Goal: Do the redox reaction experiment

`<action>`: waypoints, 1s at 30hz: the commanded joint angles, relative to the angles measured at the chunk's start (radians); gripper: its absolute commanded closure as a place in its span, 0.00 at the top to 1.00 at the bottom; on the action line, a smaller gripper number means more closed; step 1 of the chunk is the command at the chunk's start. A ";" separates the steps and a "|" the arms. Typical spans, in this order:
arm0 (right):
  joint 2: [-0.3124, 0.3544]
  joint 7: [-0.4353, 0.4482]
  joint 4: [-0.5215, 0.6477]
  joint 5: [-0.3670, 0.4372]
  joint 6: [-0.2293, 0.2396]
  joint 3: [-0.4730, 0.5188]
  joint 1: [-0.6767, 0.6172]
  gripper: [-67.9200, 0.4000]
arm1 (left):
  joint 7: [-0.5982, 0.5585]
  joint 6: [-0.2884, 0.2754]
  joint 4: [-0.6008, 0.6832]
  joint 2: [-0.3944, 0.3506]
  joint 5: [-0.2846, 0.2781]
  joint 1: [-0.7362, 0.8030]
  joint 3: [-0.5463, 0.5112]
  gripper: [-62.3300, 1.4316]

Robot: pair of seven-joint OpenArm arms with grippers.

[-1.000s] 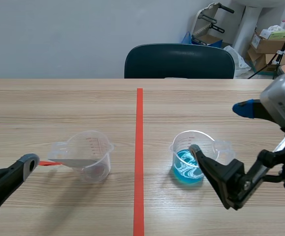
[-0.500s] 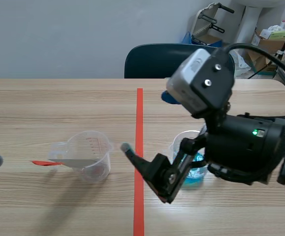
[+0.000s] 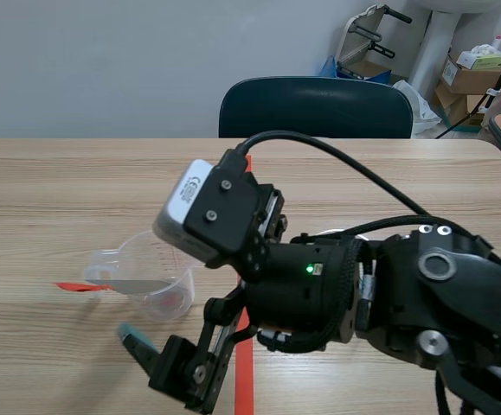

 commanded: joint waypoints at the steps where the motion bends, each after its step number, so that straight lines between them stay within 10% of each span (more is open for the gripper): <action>1: -0.023 0.036 -0.008 -0.013 -0.011 -0.013 0.025 1.00 | -0.046 -0.021 -0.009 -0.013 -0.009 -0.004 -0.010 1.00; 23: -0.185 0.090 -0.177 -0.138 -0.218 -0.172 0.155 0.99 | -0.509 -0.200 -0.177 -0.143 0.271 -0.004 -0.009 1.00; 30: -0.185 0.084 -0.177 -0.142 -0.264 -0.172 0.156 0.69 | -0.580 -0.210 -0.177 -0.142 0.313 -0.007 -0.009 1.00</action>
